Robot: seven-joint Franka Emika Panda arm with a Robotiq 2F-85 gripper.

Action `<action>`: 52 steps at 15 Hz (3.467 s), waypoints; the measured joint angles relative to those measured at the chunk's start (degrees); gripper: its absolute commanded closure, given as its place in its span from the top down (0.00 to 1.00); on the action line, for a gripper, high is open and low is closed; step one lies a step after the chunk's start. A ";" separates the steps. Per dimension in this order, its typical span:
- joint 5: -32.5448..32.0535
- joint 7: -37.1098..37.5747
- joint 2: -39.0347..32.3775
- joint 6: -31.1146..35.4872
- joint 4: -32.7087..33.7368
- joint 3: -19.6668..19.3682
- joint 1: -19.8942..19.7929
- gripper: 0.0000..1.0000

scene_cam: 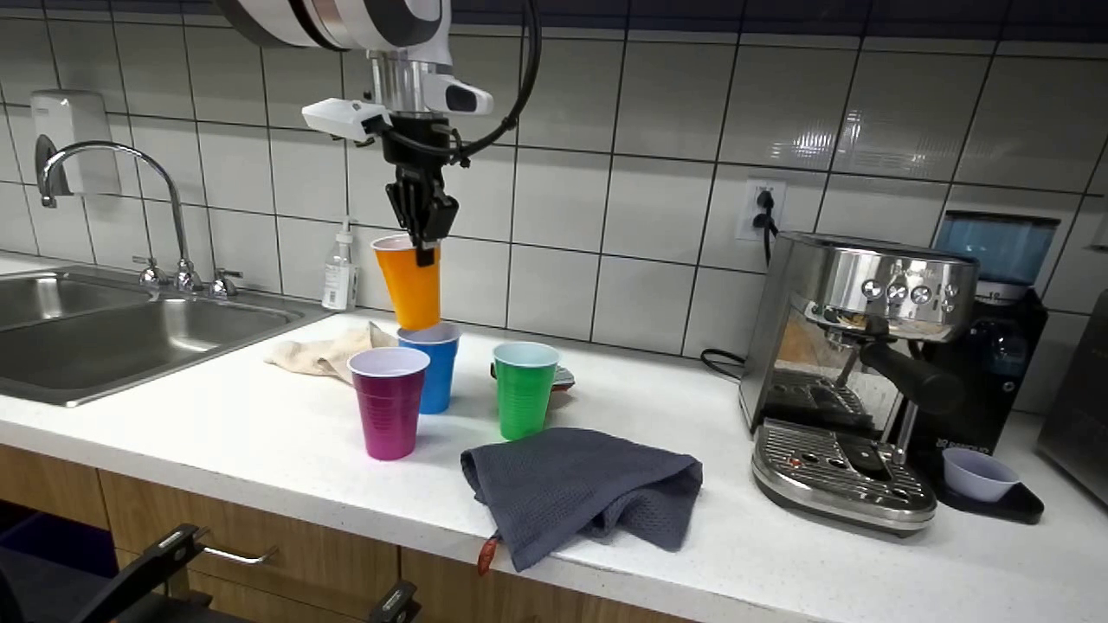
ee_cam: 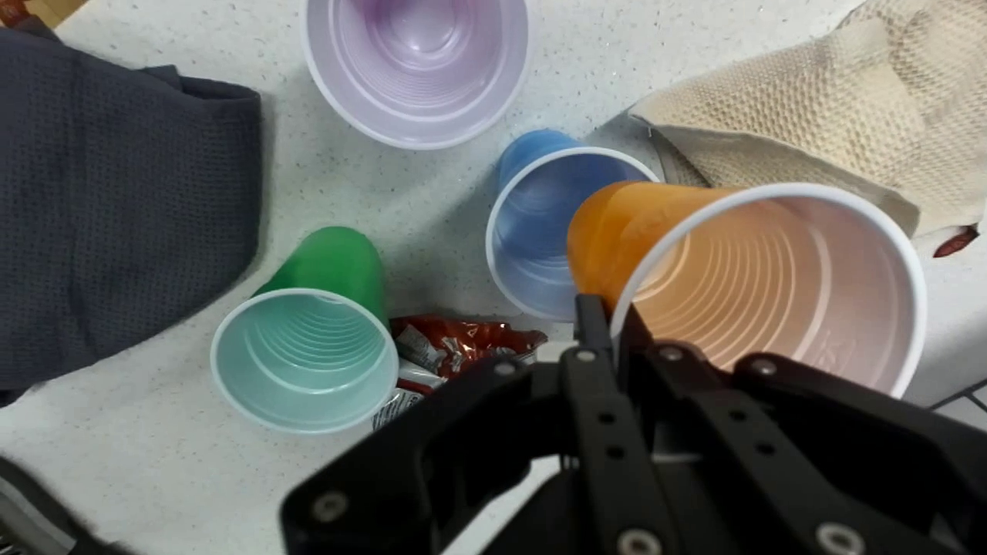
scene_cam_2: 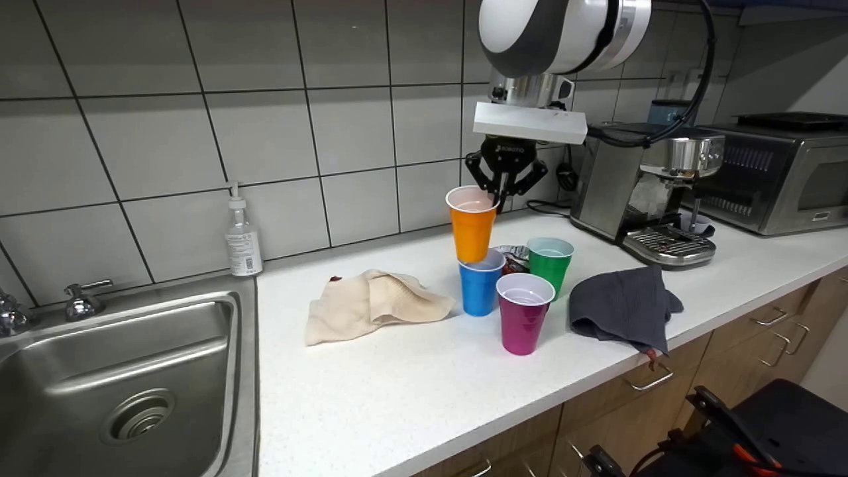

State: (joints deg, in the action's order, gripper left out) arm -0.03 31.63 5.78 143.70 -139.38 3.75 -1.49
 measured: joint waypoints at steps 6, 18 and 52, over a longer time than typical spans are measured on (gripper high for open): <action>-0.05 0.53 -2.88 0.00 1.36 -0.80 0.00 0.01; -0.11 3.06 -7.53 0.00 3.06 -1.68 0.19 0.01; -2.34 -6.94 4.52 -9.43 -3.26 -0.94 3.96 1.00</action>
State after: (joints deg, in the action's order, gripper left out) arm -2.37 24.68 10.30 134.27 -142.64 2.81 2.47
